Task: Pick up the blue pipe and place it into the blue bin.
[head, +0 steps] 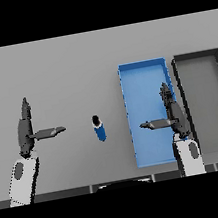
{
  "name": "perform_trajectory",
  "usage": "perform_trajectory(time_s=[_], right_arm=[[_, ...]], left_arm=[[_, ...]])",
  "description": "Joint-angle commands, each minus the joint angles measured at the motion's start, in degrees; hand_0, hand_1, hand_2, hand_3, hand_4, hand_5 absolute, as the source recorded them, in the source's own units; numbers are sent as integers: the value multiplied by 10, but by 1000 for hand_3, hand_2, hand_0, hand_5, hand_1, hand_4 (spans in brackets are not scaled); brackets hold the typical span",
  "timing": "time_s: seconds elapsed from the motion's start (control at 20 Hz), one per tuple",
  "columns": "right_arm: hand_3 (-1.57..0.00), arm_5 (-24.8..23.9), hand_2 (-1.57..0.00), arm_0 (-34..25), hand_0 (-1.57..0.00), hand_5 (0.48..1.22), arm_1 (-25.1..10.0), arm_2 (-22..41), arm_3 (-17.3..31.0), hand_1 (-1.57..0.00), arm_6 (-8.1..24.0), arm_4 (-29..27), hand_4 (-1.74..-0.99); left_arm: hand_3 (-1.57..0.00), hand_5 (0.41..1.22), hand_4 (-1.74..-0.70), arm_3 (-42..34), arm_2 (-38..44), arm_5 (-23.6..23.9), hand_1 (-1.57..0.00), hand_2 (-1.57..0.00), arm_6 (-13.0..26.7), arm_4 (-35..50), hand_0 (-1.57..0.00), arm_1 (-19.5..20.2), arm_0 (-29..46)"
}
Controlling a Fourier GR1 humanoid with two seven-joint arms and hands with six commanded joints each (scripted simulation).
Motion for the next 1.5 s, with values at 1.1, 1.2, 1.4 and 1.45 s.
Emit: perform_trajectory(time_s=[1.1,1.2,1.4,1.45], right_arm=[[1,28,1,45,1,611,-64,71,-66,1,-31,103,-1208],[1,29,1,52,1,613,-70,69,-71,1,-33,104,-1211],[1,28,1,64,1,619,-63,75,-84,1,-35,103,-1223],[1,26,1,66,1,620,-58,80,-88,1,-28,108,-1223]], left_arm=[[1,503,-1141,-93,-118,-303,1,1,-56,25,1,125,36],[1,490,-1170,-106,-142,-300,1,1,-55,4,1,106,41],[1,466,-1186,-97,-175,-279,1,1,-53,-43,1,67,29],[1,464,-1186,-91,-183,-274,1,1,-54,-53,1,54,24]])
